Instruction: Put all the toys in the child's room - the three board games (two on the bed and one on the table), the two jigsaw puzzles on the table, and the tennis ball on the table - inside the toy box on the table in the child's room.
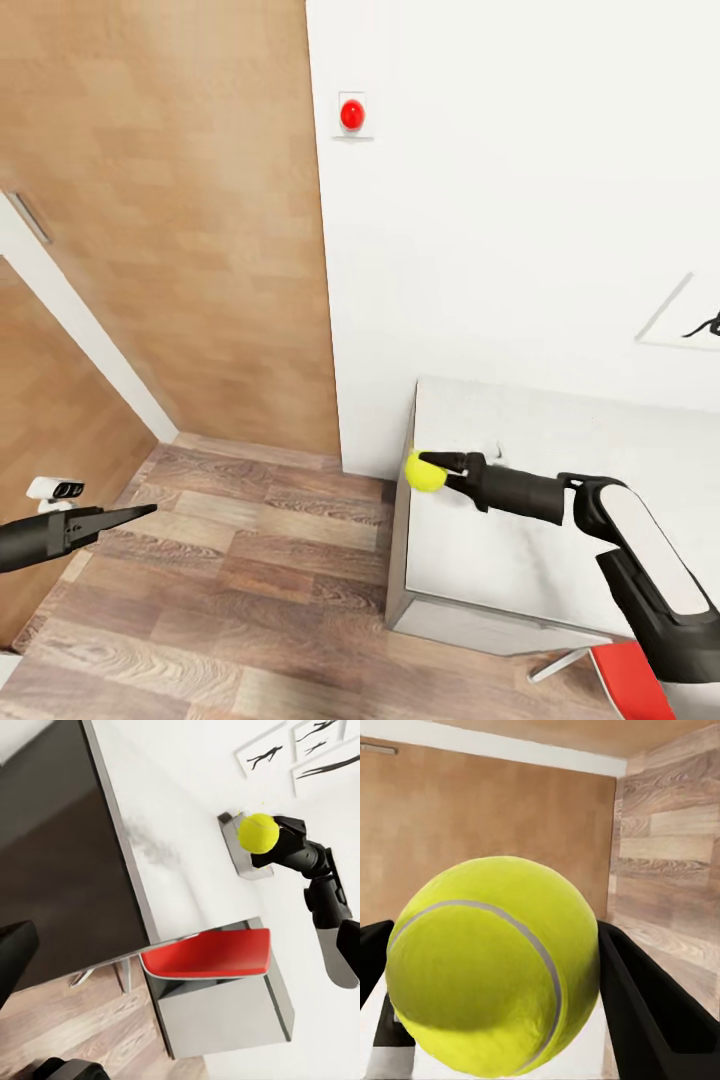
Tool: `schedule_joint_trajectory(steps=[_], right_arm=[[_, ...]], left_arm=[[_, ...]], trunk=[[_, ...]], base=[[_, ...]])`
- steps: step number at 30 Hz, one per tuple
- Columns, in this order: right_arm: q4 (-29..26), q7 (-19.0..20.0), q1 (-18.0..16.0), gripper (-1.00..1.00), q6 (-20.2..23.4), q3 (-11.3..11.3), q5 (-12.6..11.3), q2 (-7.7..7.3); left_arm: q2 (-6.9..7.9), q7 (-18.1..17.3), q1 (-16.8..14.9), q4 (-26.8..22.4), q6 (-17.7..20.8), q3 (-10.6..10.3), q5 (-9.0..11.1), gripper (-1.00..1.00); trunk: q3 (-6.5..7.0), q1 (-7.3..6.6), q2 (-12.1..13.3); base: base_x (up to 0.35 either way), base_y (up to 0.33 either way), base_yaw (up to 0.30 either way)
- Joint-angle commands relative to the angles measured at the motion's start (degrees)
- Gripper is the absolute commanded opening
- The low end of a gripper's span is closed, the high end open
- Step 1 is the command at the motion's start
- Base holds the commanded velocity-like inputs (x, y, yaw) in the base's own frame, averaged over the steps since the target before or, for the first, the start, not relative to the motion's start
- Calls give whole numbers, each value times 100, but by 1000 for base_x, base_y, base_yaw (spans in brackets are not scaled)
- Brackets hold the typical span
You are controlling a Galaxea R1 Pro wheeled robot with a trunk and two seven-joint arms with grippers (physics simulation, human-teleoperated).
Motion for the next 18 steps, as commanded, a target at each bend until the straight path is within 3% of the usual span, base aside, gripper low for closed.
schedule_joint_trajectory(steps=[1,8,11,18], right_arm=[[-28,152,187,-100,1,3,-70,-9],[-71,1235,1139,-100,1,-22,43,13],[-68,1371,1476,-100,1,2,55,24],[-69,1431,1921,-100,1,137,59,49]], left_arm=[[6,-21,27,1,61,0,-8,100],[29,-21,296,-9,62,60,9,100],[29,-21,339,-51,61,89,10,100],[28,-21,353,-64,61,95,25,100]], trunk=[[1,4,-10],[67,4,-10],[96,4,-10],[162,4,-10]], base=[[0,0,0],[0,0,0],[0,0,0],[0,0,0]])
